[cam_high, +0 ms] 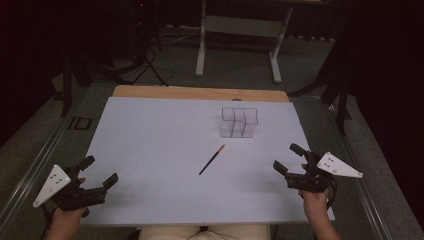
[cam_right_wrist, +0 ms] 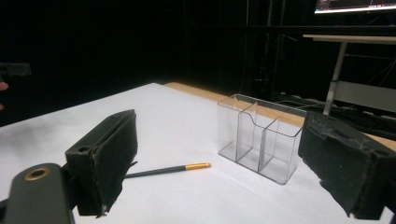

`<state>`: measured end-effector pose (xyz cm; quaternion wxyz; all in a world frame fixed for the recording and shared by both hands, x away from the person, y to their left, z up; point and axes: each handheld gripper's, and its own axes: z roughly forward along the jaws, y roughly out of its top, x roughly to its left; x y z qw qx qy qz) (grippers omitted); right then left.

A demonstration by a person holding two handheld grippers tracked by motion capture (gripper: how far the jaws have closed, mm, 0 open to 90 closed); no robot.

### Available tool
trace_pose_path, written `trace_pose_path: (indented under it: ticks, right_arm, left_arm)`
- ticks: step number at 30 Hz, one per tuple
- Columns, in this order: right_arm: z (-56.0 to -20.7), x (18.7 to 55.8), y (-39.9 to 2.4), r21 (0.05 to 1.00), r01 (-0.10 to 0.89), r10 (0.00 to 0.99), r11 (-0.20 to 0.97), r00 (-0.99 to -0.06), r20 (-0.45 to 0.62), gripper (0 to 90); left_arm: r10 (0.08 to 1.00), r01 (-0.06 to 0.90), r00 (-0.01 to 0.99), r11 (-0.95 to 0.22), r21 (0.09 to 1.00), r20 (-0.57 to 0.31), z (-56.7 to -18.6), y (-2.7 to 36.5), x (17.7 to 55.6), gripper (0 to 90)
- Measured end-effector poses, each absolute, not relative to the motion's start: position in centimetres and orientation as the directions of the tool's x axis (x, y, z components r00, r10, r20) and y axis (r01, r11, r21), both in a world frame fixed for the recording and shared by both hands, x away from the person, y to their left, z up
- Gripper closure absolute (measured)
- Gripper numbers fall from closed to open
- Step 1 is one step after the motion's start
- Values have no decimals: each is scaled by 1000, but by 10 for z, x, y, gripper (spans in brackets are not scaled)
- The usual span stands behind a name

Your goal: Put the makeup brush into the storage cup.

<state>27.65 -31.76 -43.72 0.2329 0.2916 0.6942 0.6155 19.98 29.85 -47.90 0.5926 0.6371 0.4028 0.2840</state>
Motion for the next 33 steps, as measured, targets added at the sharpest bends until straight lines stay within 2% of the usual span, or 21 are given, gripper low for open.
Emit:
trace_pose_path:
  ticks: [3, 5, 12, 18, 33]
  right_arm:
    - [-435, 274, -316, 991, 110, 694, 80, -719, 24, 118]
    - [-434, 273, -314, 991, 103, 693, 87, -721, 13, 118]
    - [-434, 272, -312, 990, 103, 693, 99, -721, 6, 118]
    - [-435, 274, -309, 990, 99, 691, 99, -723, 3, 118]
    - [-435, 274, -306, 990, 99, 684, 104, -729, 2, 118]
  left_arm:
    - [847, 222, 513, 23, 975, -138, -473, 297, 199, 19]
    - [864, 252, 490, -15, 968, -114, -464, 291, 197, 20]
    - [833, 270, 541, -39, 962, -118, -448, 284, 197, 20]
    - [795, 326, 593, -91, 941, -128, -436, 270, 206, 21]
    - [774, 377, 621, -158, 913, -122, -413, 246, 232, 23]
